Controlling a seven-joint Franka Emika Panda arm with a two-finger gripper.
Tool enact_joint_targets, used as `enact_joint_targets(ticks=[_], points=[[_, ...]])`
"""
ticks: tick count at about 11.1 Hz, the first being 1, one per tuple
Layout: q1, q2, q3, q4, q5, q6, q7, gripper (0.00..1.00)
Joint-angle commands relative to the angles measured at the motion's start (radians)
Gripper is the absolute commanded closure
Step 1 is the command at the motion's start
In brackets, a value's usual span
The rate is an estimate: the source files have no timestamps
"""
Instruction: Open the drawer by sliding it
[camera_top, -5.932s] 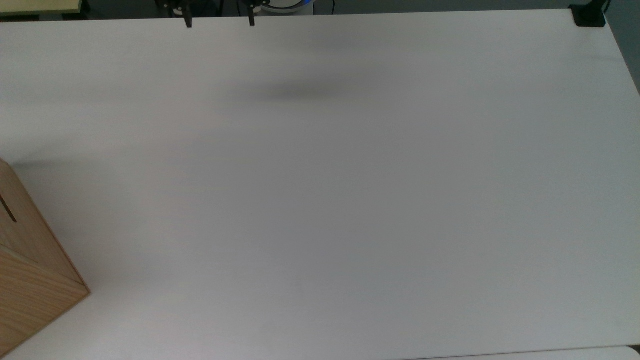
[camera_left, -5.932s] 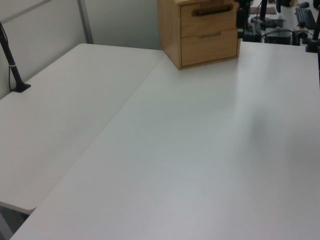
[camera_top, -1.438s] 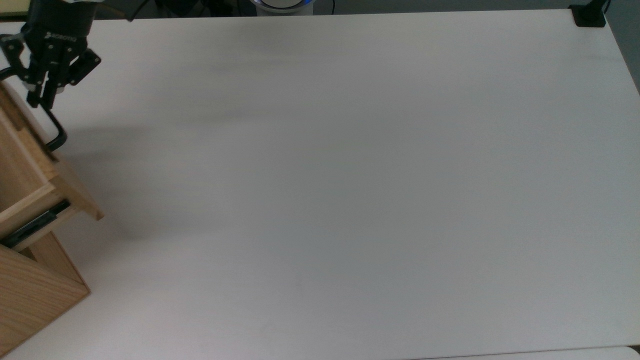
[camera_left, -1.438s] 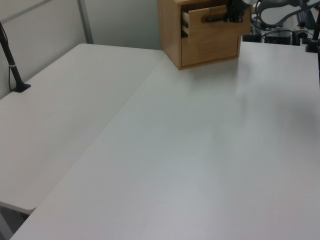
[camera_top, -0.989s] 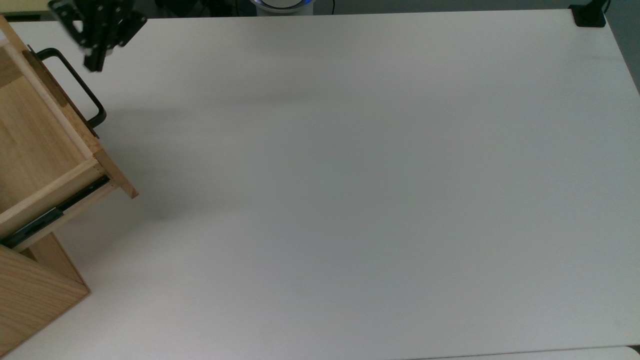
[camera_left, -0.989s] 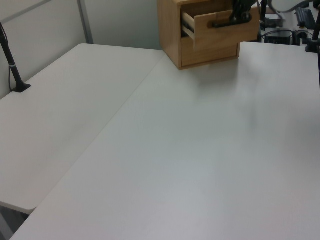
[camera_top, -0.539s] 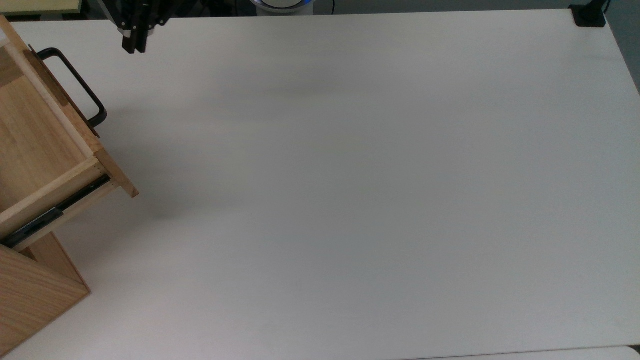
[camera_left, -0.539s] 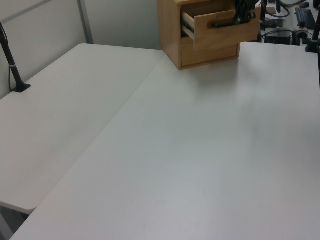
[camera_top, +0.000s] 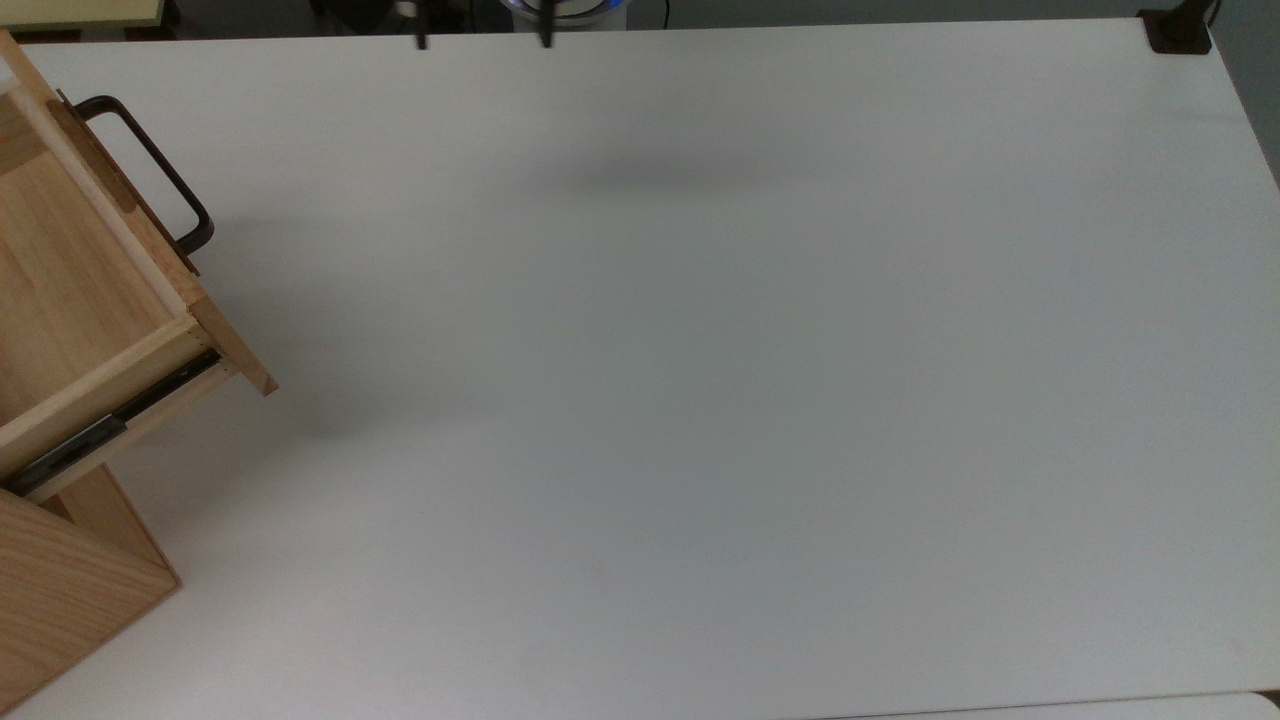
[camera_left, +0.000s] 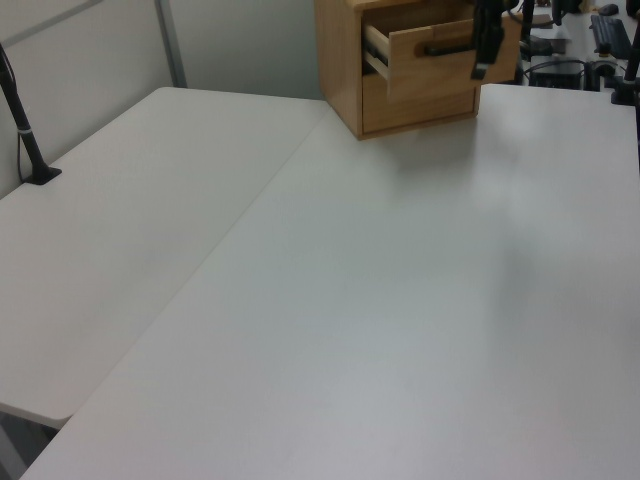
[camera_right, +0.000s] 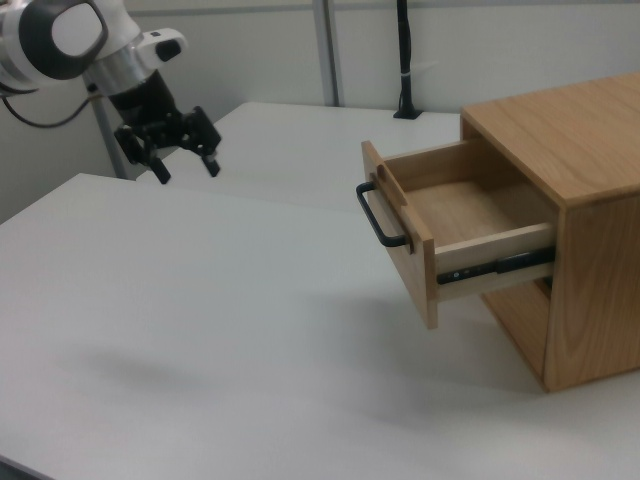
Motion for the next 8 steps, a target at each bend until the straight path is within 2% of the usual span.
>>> enact_joint_targets(ticks=[1,2,3,5,8], points=[[-0.009,0.171,0.019,0.236,0.152,-0.206,0.279,0.00],[-0.010,0.223,0.007,0.316,0.212,-0.289,0.299,0.00],[-0.012,0.254,0.005,0.359,0.215,-0.349,0.324,0.00],[-0.013,0.253,0.004,0.343,0.201,-0.362,0.325,0.00],[-0.009,0.245,-0.028,0.341,0.197,-0.366,0.318,0.00]])
